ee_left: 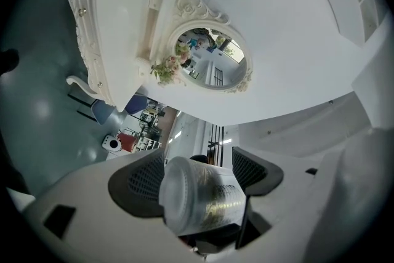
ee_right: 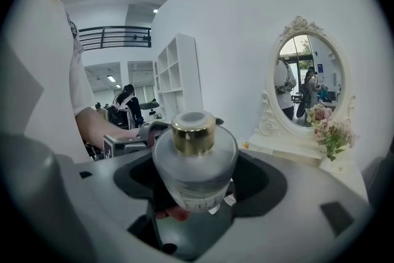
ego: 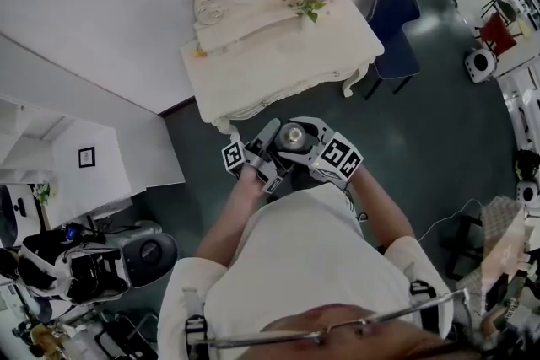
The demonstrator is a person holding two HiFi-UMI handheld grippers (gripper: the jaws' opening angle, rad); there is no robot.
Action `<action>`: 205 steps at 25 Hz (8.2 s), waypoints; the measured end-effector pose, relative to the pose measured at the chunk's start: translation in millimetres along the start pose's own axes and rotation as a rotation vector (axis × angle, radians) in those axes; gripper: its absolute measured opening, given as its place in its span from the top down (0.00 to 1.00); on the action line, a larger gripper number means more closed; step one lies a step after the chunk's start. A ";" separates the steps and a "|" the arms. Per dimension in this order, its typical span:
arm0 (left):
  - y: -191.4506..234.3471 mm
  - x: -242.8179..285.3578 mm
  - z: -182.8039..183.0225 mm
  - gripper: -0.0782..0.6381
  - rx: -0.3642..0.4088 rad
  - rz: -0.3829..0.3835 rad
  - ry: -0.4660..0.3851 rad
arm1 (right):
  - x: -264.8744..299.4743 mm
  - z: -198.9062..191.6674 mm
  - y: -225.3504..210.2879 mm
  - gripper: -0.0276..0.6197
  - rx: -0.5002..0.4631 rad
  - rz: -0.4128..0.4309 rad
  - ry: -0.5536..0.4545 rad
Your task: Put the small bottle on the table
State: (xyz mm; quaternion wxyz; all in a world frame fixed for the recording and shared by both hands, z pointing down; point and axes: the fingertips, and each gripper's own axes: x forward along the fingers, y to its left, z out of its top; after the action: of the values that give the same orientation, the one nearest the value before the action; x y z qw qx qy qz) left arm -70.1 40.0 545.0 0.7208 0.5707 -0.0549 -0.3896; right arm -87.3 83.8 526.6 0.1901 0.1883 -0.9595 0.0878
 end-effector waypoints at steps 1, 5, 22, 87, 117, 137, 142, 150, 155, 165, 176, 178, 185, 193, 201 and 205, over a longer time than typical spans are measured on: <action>-0.1 8.4 6.4 0.42 0.005 -0.003 -0.007 | 0.4 2.6 -10.3 0.43 -0.004 0.007 -0.004; 2.7 38.5 33.1 0.43 0.022 -0.013 -0.041 | 4.6 9.2 -49.9 0.43 -0.019 0.039 -0.008; 24.3 130.7 86.4 0.42 0.067 0.010 -0.129 | -6.5 13.4 -159.8 0.43 -0.007 0.119 -0.026; 110.0 171.0 329.8 0.43 0.032 0.375 -0.032 | 175.2 -175.2 -433.3 0.43 0.322 -0.252 0.268; 136.8 166.5 333.8 0.43 0.050 0.405 -0.080 | 197.2 -245.1 -454.0 0.43 0.185 -0.282 0.360; 108.0 191.2 328.4 0.46 0.235 0.403 -0.116 | 151.3 -180.9 -446.7 0.50 0.159 -0.084 0.350; 82.2 207.1 321.9 0.51 0.377 0.410 -0.096 | 118.2 -141.1 -444.1 0.61 0.141 -0.022 0.330; 56.6 214.3 305.5 0.62 0.598 0.463 -0.086 | 79.9 -100.4 -440.1 0.75 0.100 -0.018 0.337; 51.1 213.0 295.4 0.73 0.797 0.535 0.030 | 63.3 -72.8 -437.5 0.87 0.125 -0.061 0.287; 19.4 174.0 251.1 0.88 0.956 0.536 0.094 | 29.9 -45.7 -395.5 0.95 0.215 -0.218 0.163; -1.4 129.4 203.8 0.89 1.074 0.512 0.180 | 5.4 -23.3 -330.8 0.95 0.156 -0.352 0.107; -0.7 122.0 193.8 0.89 1.100 0.519 0.193 | -6.0 -22.9 -318.8 0.95 0.156 -0.381 0.098; -6.6 111.2 168.6 0.89 1.213 0.520 0.179 | -48.5 -22.0 -293.0 0.95 0.128 -0.469 0.061; -13.8 122.9 139.6 0.89 1.291 0.497 0.104 | -78.9 -19.0 -300.5 0.95 0.122 -0.465 0.009; -16.4 133.5 117.2 0.89 1.334 0.505 0.070 | -101.4 -14.4 -308.4 0.95 0.077 -0.409 -0.016; -9.4 132.9 112.4 0.89 1.322 0.522 0.061 | -99.6 -12.9 -296.8 0.95 0.003 -0.361 0.006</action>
State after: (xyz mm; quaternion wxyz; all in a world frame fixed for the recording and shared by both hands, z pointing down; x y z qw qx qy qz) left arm -41.9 -131.1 526.8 0.2944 0.8673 -0.3945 -0.0733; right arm 119.5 -151.7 527.5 0.2052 0.3575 -0.9095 0.0540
